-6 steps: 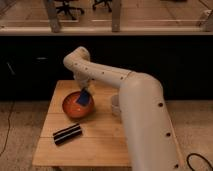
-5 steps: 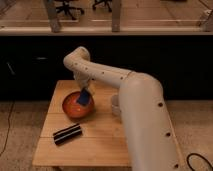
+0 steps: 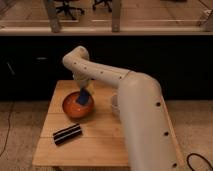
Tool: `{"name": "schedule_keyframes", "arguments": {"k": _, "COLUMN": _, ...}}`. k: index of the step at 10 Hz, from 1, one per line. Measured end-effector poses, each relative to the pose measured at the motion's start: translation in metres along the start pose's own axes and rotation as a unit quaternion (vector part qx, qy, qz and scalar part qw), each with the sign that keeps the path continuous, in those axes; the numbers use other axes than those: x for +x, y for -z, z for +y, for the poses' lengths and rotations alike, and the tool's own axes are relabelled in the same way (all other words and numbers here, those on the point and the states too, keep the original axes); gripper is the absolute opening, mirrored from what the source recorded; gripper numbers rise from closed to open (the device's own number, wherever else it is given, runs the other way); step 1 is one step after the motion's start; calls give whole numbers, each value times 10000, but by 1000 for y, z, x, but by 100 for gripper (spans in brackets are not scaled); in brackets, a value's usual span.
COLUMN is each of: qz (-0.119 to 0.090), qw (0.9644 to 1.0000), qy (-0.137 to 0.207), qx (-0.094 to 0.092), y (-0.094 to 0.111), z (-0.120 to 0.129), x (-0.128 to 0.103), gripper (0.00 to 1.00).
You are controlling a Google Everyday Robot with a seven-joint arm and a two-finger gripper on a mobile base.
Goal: Place the white sponge in the ceramic bowl
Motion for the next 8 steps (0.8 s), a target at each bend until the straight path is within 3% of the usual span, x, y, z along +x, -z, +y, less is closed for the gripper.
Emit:
{"name": "schedule_keyframes", "arguments": {"k": 2, "qz": 3, "qw": 10000, "qy": -13, "qx": -7, "y": 0, "z": 0, "x": 2, "gripper": 11}}
{"name": "schedule_keyframes", "arguments": {"k": 4, "qz": 6, "qw": 10000, "qy": -20, "qx": -6, "y": 1, "z": -1, "x": 2, "gripper": 22}}
{"name": "schedule_keyframes", "arguments": {"k": 8, "qz": -3, "qw": 10000, "qy": -18, "qx": -13, "y": 2, "z": -4, "x": 2, "gripper": 27}}
